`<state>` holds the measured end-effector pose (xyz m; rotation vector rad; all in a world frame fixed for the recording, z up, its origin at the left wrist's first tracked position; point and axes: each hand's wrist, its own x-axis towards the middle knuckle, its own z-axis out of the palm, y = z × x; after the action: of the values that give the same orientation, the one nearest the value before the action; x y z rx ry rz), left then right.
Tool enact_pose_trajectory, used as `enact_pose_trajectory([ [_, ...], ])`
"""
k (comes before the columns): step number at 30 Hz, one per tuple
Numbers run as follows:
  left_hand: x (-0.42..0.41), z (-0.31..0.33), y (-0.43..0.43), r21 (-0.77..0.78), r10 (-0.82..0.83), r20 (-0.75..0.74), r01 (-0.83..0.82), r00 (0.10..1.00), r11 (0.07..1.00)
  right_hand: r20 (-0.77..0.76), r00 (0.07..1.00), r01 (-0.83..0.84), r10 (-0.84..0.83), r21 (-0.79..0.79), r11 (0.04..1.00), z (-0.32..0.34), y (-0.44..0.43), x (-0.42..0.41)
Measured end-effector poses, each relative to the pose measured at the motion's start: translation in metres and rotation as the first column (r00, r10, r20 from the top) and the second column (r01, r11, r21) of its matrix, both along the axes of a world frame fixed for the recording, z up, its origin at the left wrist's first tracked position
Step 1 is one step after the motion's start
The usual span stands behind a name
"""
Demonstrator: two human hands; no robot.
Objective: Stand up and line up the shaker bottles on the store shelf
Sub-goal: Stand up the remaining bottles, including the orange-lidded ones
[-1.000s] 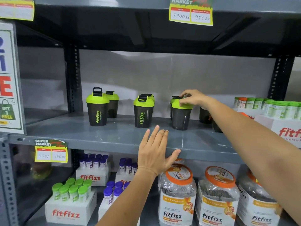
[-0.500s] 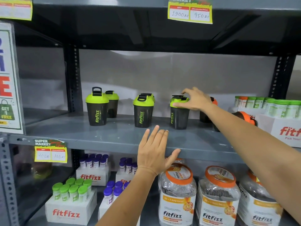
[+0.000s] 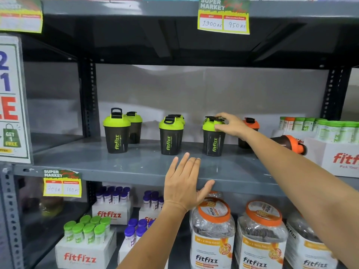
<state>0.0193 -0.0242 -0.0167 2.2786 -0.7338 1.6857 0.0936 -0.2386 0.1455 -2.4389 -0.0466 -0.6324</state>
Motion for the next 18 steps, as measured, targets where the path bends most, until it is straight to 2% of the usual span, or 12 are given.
enact_pose_trajectory([
  [3,-0.003,0.001,0.0,0.002,-0.011,-0.027,0.011,1.0,1.0,0.054,0.998,0.003,-0.014,0.196,0.981,0.006,-0.012,-0.013],
  [4,-0.003,0.002,-0.001,-0.002,-0.016,-0.034,0.016,0.999,1.0,0.106,0.992,0.046,-0.075,0.253,0.966,0.011,-0.021,-0.019],
  [6,-0.005,0.002,-0.003,-0.034,-0.021,-0.063,0.019,0.998,0.999,0.15,0.953,0.215,-0.262,0.27,0.938,0.019,-0.045,-0.031],
  [8,-0.008,0.003,-0.008,-0.119,-0.033,-0.113,0.02,0.993,0.993,0.094,0.886,0.433,-0.454,0.182,0.883,0.022,-0.075,-0.048],
  [10,-0.012,0.009,-0.018,-0.169,-0.049,-0.174,0.019,0.984,0.985,0.016,0.791,0.612,-0.611,0.003,0.791,0.019,-0.101,-0.066],
  [12,-0.018,0.017,-0.037,-0.072,-0.068,-0.191,0.055,0.979,0.996,-0.043,0.74,0.659,-0.672,-0.159,0.736,0.01,-0.115,-0.077],
  [14,-0.026,0.023,-0.061,0.053,-0.107,-0.191,0.12,0.976,0.991,-0.059,0.716,0.664,-0.695,-0.249,0.705,-0.002,-0.119,-0.08],
  [18,-0.034,0.021,-0.088,0.076,-0.064,-0.231,0.083,0.971,0.994,-0.06,0.695,0.683,-0.717,-0.257,0.684,-0.02,-0.117,-0.078],
])
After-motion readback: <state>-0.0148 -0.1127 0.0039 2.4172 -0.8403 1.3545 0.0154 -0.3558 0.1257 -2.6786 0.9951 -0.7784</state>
